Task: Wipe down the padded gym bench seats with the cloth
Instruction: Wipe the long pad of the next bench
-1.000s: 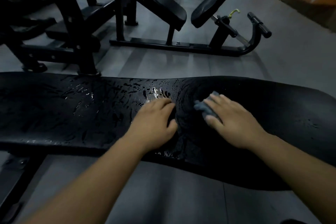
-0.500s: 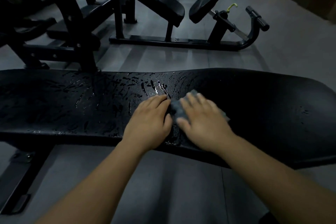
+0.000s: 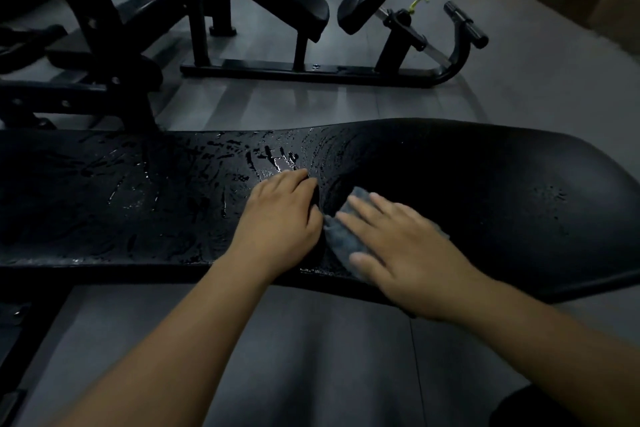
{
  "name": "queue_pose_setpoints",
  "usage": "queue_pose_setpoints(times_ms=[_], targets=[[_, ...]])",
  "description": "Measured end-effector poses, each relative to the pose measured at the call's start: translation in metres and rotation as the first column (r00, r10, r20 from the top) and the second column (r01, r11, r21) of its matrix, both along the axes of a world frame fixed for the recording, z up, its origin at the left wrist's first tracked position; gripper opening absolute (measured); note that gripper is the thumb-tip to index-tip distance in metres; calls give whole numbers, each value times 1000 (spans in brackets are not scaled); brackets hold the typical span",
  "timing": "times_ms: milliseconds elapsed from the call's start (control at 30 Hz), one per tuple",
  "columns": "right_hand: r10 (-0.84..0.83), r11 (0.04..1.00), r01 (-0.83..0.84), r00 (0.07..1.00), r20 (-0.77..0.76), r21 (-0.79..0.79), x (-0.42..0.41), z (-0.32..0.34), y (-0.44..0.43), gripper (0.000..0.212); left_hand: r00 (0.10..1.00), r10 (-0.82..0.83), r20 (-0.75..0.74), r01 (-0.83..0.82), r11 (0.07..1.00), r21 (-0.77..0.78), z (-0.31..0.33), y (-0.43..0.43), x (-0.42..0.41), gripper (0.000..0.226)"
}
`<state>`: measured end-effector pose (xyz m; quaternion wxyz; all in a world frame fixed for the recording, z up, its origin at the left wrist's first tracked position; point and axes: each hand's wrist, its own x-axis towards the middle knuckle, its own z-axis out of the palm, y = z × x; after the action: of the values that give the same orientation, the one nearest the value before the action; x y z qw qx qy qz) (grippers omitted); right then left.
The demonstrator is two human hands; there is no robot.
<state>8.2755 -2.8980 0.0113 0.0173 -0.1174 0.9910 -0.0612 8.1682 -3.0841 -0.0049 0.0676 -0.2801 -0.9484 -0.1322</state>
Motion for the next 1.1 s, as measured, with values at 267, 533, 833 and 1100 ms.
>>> queue_pose_setpoints(times_ms=[267, 533, 833, 1100], targets=[[-300, 953, 301, 954, -13, 32, -67, -6, 18, 67, 999, 14, 43, -13, 1000, -10, 3, 19, -4, 60], [-278, 960, 278, 960, 0, 30, -70, -2, 72, 67, 999, -1, 42, 2, 999, -38, 3, 31, -14, 54], [-83, 997, 83, 996, 11, -3, -65, -1, 59, 84, 1000, 5, 2, -5, 999, -49, 3, 46, -35, 58], [-241, 970, 241, 970, -19, 34, -120, -8, 47, 67, 1000, 2, 7, -2, 997, -76, 4, 60, -47, 60]])
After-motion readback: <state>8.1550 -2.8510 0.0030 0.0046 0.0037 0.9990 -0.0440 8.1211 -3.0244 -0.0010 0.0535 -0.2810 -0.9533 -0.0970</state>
